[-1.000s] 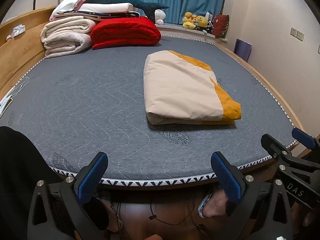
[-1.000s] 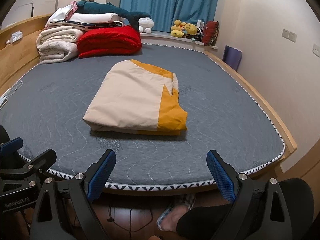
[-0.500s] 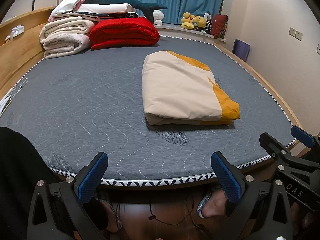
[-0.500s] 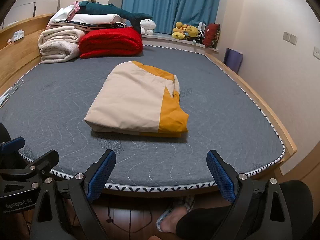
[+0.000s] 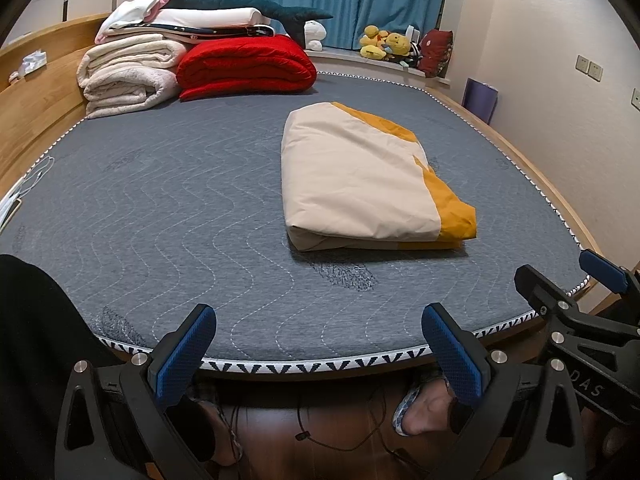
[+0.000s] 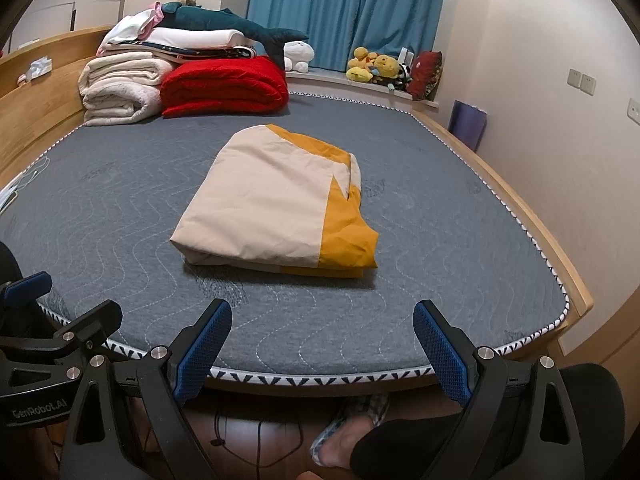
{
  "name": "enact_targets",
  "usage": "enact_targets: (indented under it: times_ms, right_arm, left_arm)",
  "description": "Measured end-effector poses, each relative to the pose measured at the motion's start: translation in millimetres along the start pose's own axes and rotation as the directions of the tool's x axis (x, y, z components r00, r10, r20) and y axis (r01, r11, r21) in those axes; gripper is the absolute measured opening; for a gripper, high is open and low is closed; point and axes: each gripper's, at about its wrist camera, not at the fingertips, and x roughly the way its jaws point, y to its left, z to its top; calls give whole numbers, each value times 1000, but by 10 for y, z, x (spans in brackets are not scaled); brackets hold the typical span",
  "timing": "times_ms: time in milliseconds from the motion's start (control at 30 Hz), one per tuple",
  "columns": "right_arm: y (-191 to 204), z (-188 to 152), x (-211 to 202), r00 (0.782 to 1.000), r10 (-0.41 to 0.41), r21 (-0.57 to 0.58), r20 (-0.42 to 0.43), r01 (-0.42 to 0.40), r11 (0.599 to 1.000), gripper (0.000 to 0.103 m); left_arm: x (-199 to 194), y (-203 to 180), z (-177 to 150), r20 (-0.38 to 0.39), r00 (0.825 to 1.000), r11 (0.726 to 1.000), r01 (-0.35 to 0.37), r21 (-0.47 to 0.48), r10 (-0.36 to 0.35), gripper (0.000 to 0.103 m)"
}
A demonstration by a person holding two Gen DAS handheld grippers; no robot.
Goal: Fold large clothes
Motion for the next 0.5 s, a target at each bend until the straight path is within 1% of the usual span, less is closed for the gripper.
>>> enact_targets:
  times_ms: [500]
  right_arm:
    - [7, 0, 1, 1000, -1, 0, 1, 1, 1000, 92]
  left_arm:
    - [2, -2, -2, -3, 1000, 1000, 7, 2, -7, 103]
